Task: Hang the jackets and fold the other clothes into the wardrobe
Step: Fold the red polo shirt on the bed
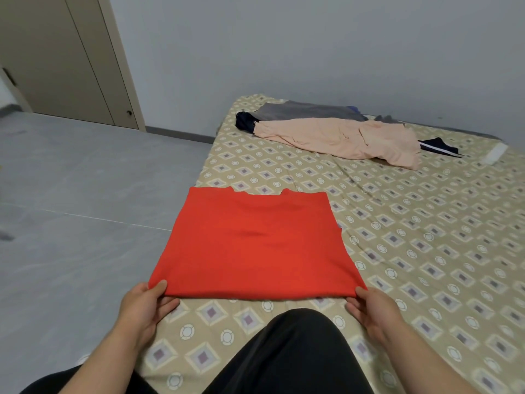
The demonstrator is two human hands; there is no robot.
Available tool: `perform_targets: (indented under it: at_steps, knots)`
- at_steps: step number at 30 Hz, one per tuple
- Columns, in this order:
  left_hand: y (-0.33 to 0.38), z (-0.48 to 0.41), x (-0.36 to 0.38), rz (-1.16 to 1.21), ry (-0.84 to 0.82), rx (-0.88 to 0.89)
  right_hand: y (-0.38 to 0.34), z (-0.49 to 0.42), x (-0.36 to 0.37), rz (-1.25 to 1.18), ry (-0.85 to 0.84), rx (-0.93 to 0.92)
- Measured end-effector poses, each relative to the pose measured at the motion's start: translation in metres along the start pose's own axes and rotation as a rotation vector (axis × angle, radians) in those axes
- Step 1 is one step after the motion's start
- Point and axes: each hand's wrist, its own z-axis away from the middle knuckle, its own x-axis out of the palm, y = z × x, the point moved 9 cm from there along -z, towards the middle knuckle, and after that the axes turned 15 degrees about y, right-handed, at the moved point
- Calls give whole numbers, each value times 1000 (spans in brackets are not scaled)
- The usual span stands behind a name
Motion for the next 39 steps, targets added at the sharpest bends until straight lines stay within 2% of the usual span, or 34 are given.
perform_targets:
  at_steps: [4, 8, 10, 12, 16, 17, 23, 27, 30, 39]
  knots:
    - [0, 4, 1, -11, -15, -85, -1, 3, 2, 9, -3, 49]
    - [1, 21, -3, -78, -52, -264, 4, 28, 4, 12, -131, 281]
    - [9, 29, -5, -119, -87, -291, -5, 38, 2, -14, -168, 301]
    - [28, 37, -4, -111, -106, -242, -22, 46, -1, -22, -175, 223]
    - [106, 61, -9, 3, 42, 169, -89, 72, -8, -62, -158, -121]
    - [125, 75, -7, 78, 25, 212, -106, 83, -9, -114, -182, -169]
    - [208, 156, 16, 554, -342, 106, -187, 162, -15, -503, -435, -296]
    - [244, 185, 12, 788, -368, 167, -219, 190, -18, -566, -492, -424]
    - [247, 181, 22, 745, -333, 209, -225, 193, -5, -515, -516, -455]
    - [190, 71, 82, 448, -198, 28, -198, 111, 83, -229, -369, -342]
